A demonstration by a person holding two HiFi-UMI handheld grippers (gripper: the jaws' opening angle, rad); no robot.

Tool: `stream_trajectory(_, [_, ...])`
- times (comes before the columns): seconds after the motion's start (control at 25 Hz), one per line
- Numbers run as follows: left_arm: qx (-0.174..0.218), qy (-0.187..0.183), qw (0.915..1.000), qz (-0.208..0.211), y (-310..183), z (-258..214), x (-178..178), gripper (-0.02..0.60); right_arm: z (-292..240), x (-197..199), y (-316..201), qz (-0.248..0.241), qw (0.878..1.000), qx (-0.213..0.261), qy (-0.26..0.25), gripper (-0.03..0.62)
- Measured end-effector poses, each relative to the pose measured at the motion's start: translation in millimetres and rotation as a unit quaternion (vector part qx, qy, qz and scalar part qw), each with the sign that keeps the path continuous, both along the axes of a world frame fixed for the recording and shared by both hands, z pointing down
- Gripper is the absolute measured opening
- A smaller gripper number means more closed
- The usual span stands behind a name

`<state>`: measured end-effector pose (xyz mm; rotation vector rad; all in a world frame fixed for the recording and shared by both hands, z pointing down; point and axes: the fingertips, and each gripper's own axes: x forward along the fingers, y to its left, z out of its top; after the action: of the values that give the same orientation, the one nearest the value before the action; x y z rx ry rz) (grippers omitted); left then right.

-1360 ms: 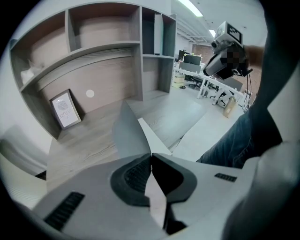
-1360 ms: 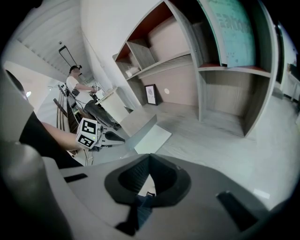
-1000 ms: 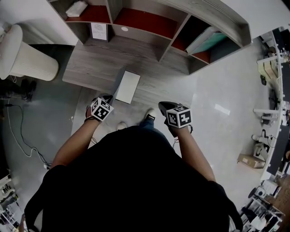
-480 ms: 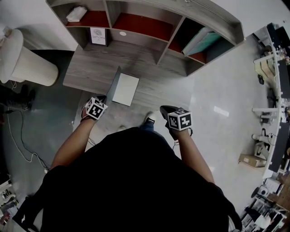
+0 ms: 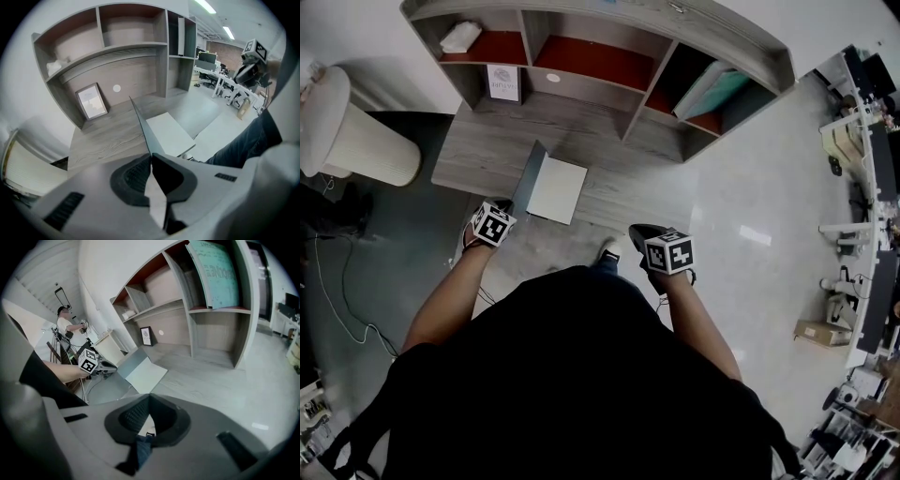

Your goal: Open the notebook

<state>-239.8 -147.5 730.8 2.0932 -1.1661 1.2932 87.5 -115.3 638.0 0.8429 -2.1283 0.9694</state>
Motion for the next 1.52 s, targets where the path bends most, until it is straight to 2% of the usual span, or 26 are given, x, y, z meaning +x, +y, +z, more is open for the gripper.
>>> stream_trajectory(1.0, [-0.003,-0.006,0.9998,-0.020,-5.7,5.8,-29.6,0.020,-9.3,3.6,12.3,0.015,1.000,0.022,0.014,0.002])
stream_trajectory(1.52, [0.008,-0.010,0.9994,-0.032,-2.0,-1.1,-48.2,0.020,-15.3,3.2,18.1,0.022,0.999,0.035,0.011,0.002])
